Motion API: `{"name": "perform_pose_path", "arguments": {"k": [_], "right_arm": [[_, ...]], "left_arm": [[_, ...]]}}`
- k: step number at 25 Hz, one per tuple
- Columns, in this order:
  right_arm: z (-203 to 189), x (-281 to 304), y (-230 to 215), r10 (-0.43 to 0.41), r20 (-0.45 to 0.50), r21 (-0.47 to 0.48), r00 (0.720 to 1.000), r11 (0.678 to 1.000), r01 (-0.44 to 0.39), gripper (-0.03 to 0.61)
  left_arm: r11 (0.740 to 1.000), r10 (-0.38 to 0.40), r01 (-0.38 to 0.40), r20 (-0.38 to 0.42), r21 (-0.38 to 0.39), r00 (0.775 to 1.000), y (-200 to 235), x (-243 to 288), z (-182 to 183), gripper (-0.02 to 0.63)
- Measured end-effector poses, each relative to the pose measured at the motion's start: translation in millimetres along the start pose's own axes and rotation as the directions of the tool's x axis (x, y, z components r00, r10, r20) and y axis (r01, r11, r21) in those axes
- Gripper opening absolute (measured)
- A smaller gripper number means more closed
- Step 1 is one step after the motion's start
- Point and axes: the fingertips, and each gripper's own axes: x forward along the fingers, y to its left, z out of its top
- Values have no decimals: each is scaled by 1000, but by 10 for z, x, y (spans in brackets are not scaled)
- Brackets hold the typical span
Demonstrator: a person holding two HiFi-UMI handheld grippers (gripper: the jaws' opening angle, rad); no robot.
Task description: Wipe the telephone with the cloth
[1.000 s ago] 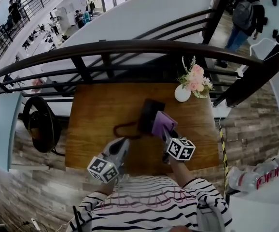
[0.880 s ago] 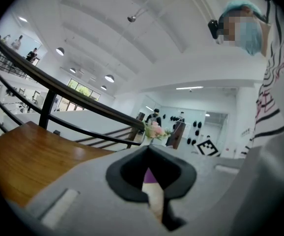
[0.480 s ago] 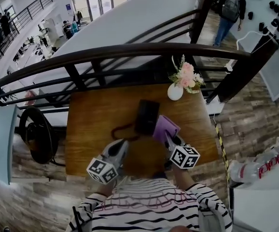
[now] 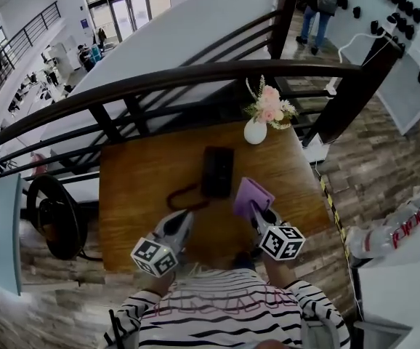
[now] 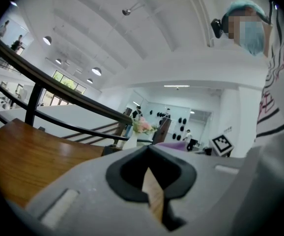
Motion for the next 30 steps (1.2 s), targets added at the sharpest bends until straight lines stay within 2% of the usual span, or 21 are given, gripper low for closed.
{"name": "perform_pose_path", "arguments": {"k": [10,30], "right_arm": [[-152,-214,100,-9,15,7,1000,1000,9,35],[-253,-204,152,-17,-4,13,1000,1000,17,35]], "left_arm": [[999,-32,32,-14,-12,999,-51,-107,-115,0],[1000,-6,6,1,-29,1000,4,-208,-129,-2]]}}
